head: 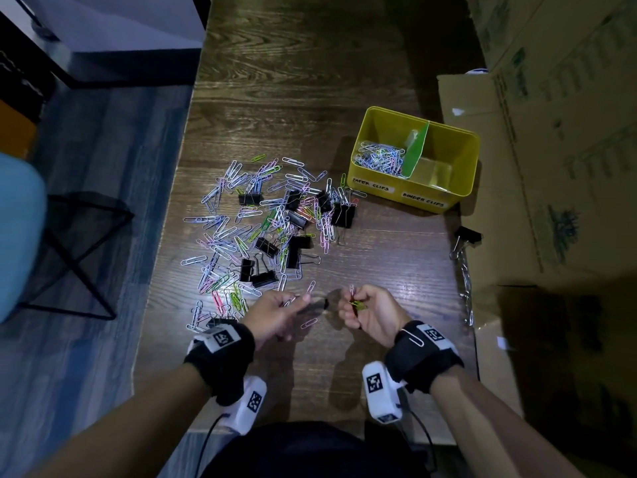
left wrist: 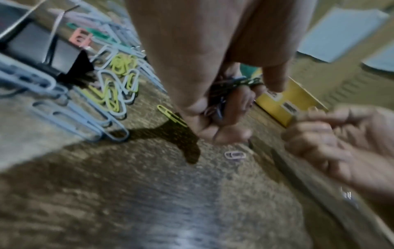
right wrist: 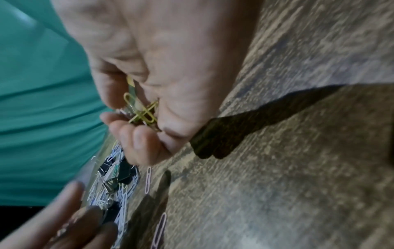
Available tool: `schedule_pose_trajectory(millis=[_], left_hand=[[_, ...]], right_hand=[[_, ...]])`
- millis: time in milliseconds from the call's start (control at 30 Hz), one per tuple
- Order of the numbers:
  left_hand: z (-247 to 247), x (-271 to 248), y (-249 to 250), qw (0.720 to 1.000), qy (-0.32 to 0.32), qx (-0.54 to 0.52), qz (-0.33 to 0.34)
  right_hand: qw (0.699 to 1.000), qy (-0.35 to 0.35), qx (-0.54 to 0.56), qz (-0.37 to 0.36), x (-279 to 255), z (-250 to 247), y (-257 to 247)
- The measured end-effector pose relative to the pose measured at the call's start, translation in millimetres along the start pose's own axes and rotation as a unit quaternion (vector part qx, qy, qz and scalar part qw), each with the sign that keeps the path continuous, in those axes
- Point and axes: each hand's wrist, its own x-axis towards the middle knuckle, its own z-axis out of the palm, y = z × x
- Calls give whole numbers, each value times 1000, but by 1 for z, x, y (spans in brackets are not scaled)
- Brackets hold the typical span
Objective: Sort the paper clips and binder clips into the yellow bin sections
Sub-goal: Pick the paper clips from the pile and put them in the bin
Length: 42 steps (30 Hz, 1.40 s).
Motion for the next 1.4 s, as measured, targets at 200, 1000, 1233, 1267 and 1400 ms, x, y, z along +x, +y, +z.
schedule_pose_trajectory(millis=[200,1000,1233,1267,1400], left_hand=[[-4,2,-10,916,15,377,135],[-5,8,6,958,-9,285,13],[6,42,121,994,-109,-3,7],[13,50,142,993,-116,-22,26],[50,83,223,996,-58,-38,61]], right_hand=[[960,64,-255,-96,13,9,-8],[650,84,-739,-154,27,26,-10],[962,101,-190,-166,5,14,-90],[965,85,-167,-186,2,16,-108],[946,135,-173,-240,5,21,-181]])
